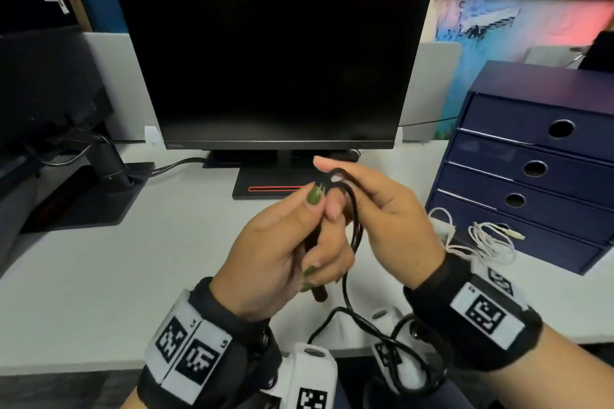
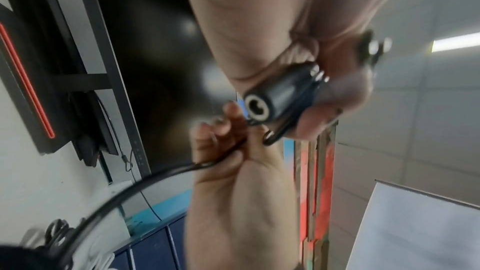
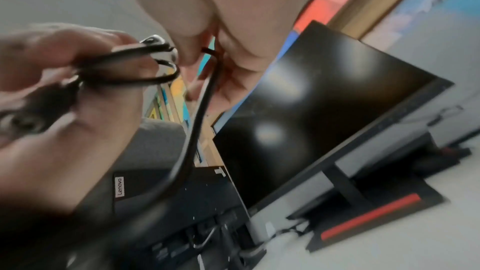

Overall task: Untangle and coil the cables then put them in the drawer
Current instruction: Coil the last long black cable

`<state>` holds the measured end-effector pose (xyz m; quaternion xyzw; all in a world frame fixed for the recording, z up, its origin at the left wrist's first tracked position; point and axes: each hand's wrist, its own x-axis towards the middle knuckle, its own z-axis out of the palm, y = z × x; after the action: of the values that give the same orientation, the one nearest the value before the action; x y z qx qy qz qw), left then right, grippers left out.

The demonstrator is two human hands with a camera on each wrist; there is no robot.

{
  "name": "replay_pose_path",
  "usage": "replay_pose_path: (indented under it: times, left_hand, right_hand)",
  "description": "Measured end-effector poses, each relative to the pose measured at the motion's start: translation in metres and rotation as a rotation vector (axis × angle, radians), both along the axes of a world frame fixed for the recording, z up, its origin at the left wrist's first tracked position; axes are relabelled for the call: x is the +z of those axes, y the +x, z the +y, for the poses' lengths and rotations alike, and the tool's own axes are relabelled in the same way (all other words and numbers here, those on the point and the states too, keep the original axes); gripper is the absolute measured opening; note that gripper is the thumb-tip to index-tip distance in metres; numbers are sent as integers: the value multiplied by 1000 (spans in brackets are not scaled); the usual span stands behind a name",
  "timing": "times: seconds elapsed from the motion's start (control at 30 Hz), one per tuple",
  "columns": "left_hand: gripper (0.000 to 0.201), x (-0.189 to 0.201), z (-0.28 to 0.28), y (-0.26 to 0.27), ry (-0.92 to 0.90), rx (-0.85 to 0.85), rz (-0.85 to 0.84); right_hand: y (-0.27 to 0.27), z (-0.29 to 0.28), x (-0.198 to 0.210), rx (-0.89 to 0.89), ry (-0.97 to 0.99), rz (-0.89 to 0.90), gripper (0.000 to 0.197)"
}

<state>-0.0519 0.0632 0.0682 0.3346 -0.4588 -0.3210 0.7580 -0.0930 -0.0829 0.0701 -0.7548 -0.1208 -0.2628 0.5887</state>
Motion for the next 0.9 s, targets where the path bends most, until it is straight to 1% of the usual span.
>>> replay_pose_path:
  times: [0.07,0.1,0.13,0.2,0.23,0.3,0.33,0.4,0.43,0.47,0.53,0.57,0.63,0.7,0.77,0.83,0.9]
  left_hand:
    - [23,4,1,-1,-47,88,19]
    - [24,5,2,-1,-52,150,10]
    - [25,6,3,0,-41,228,-12]
    - [26,5,5,5,-1,398,-74]
    - [26,4,5,8,26,471,-97]
    - [27,1,5,12,103,588,-159]
    - [28,-1,5,13,156,662,-229]
    - [27,-6,5,14,273,792,-437]
    - [28,-8,4,14,341,817,-546]
    - [30,-10,2,15,421,823,-647]
    - [33,-15,-1,15,577,818,-807]
    - [31,-17,-2,17,632,818,-869]
    - [28,-20,-3,20,679,831,-977]
    - [31,-21,-2,23,670,846,-1086]
    - [38,-21,0,27,670,848,-1161]
    - [43,-20,2,29,691,833,-1188]
    - [47,-18,4,31,706,825,-1200]
  right_hand:
    - [3,8,-15,37,63,141,42]
    - [2,12,-23,55,56,246,40]
    - [1,15,-32,95,46,351,33]
    - [-4,22,-49,252,83,515,18]
    - [-5,23,-56,316,74,569,17]
    - [-8,21,-61,392,58,637,20]
    - [-8,19,-60,423,91,654,20]
    - [-10,14,-54,455,174,655,20]
    - [-11,11,-50,450,194,643,23]
    - [-12,7,-45,455,214,627,30]
    - [-13,0,-38,532,298,603,50]
    - [-14,-4,-34,568,337,613,59]
    - [-16,-11,-27,559,390,659,70]
    - [-17,-17,-21,474,450,679,71]
    - [-18,-22,-15,385,545,671,68]
    - [-18,-24,-11,314,617,668,61]
    - [-19,-23,-8,284,661,682,52]
